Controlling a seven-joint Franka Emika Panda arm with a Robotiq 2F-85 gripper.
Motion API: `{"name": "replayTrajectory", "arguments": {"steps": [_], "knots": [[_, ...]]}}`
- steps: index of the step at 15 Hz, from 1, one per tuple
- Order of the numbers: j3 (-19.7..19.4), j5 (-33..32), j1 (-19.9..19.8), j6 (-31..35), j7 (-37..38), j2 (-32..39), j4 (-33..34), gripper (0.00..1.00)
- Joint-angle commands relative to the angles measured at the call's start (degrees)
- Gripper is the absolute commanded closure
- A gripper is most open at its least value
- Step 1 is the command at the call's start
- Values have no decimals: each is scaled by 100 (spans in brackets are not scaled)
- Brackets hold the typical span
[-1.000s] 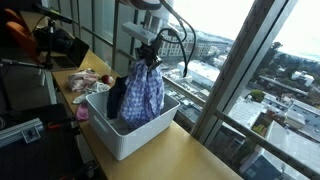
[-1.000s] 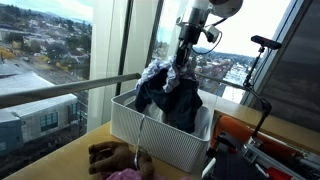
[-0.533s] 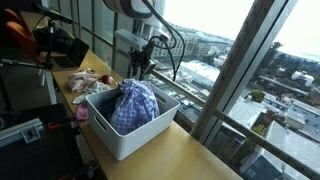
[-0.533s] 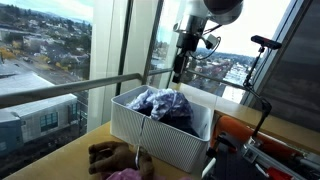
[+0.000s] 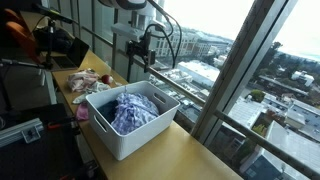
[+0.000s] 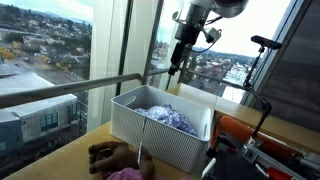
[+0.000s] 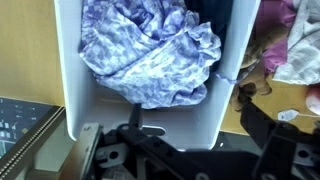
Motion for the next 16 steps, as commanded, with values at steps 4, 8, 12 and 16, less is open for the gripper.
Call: {"name": "replayTrajectory", "arguments": {"steps": [4,8,12,16], "knots": [[630,-211,675,729,530,-533,-983,0],[979,-447,1076,1263,921,-373,-1476,0],[1098,-769,1279,1693,1207,-138,-1767,0],[1012,-1027,1310,2091,1337,345,-1796,0]]}}
